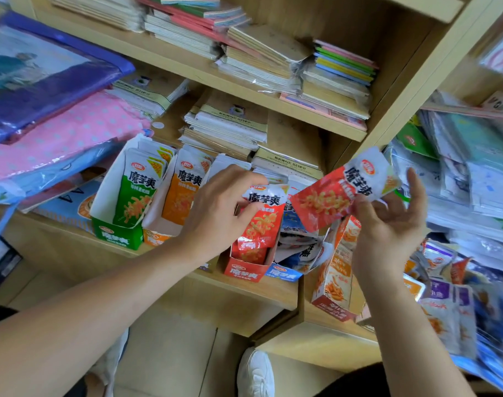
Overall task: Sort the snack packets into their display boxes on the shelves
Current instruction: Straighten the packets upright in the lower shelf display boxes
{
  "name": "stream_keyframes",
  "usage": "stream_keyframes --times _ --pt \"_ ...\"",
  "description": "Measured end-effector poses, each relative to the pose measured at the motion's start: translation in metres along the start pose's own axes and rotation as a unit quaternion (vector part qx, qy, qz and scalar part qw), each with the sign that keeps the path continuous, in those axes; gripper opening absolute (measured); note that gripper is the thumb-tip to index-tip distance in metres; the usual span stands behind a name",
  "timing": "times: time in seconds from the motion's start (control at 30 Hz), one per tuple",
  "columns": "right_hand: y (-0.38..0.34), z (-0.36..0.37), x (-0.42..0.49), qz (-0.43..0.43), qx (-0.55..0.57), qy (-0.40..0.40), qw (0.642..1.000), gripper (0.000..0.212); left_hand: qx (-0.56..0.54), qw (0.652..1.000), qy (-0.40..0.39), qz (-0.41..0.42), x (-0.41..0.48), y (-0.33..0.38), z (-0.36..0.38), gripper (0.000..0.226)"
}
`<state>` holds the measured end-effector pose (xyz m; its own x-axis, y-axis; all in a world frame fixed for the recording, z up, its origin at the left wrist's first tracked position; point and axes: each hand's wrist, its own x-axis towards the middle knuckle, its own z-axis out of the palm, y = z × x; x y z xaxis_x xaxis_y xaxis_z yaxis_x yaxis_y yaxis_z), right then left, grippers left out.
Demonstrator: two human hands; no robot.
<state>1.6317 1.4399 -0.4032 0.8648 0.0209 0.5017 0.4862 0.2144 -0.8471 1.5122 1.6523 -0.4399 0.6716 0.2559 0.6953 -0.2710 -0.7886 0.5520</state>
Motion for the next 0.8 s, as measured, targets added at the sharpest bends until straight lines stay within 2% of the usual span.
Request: stream_keyframes --times 0.07,0.17,0.23,0.4,0.53,0.6,0.67,0.73,0.8 --pt "0.003 -0.005 0.005 0.016 0.027 0.017 0.999 0.065 -0.023 0.999 -0.037 -0.005 -0.002 -0.003 0.002 0.028" --pt "0.005 -0.003 0.007 0.061 0.058 -0.030 0.996 0.027 -0.049 0.994 -0.097 -0.005 -0.009 -0.008 0.006 0.018" --pt "0.003 0.002 0.004 0.097 0.075 -0.061 0.991 0.027 -0.055 0.993 -0.108 -0.003 -0.015 -0.009 0.006 0.013" --pt "0.002 0.013 -0.005 0.131 0.078 -0.158 0.976 0.033 -0.082 0.994 -0.060 -0.037 -0.025 -0.005 -0.002 0.020" --pt "0.005 0.020 -0.016 0.157 0.019 -0.241 0.958 0.012 -0.073 0.996 -0.029 -0.045 -0.031 0.000 -0.011 0.023" --pt "0.008 0.022 -0.021 0.180 -0.025 -0.313 0.932 0.006 -0.040 0.998 -0.024 -0.044 -0.032 0.000 -0.014 0.028" --pt "0.011 0.022 -0.025 0.205 -0.081 -0.400 0.890 0.010 -0.022 0.998 -0.016 -0.058 -0.032 0.001 -0.017 0.037" --pt "0.016 0.021 -0.029 0.182 -0.142 -0.471 0.851 0.024 -0.019 0.997 -0.037 -0.064 -0.030 0.001 -0.017 0.049" --pt "0.016 0.019 -0.029 0.161 -0.179 -0.495 0.835 0.040 -0.001 0.996 -0.076 -0.037 -0.027 -0.001 -0.017 0.041"
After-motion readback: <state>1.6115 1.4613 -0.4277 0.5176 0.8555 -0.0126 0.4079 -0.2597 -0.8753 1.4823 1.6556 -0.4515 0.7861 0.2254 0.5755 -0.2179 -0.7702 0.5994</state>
